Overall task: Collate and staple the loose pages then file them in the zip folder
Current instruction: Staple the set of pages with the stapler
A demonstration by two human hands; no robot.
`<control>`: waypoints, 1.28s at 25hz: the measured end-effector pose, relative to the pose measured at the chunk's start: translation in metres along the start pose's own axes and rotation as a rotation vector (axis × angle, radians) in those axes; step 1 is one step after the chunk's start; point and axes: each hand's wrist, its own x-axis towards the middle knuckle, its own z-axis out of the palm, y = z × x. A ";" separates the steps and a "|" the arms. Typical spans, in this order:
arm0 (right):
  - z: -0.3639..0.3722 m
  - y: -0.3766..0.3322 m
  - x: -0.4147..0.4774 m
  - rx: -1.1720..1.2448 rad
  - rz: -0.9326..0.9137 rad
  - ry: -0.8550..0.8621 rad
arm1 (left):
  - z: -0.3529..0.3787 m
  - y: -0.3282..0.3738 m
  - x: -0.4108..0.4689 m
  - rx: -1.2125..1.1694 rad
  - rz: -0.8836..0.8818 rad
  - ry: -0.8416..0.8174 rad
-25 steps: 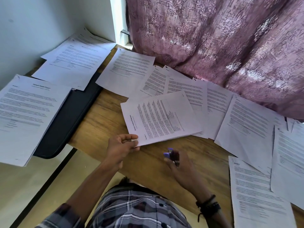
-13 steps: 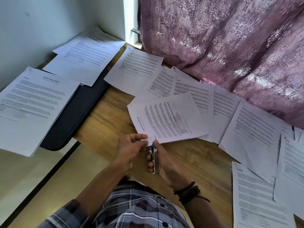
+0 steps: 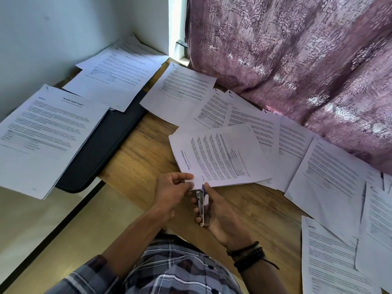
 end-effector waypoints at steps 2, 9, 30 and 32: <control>-0.001 -0.001 -0.003 0.006 0.005 -0.004 | 0.000 -0.001 -0.002 0.013 0.005 -0.015; 0.009 -0.001 0.000 -0.021 -0.055 0.074 | 0.005 -0.005 -0.005 0.075 0.070 -0.021; 0.022 -0.010 0.008 0.513 -0.063 -0.026 | 0.007 0.001 -0.017 -0.106 -0.015 -0.054; 0.021 -0.007 0.013 0.433 -0.023 -0.013 | 0.012 -0.001 -0.017 -0.071 -0.075 -0.171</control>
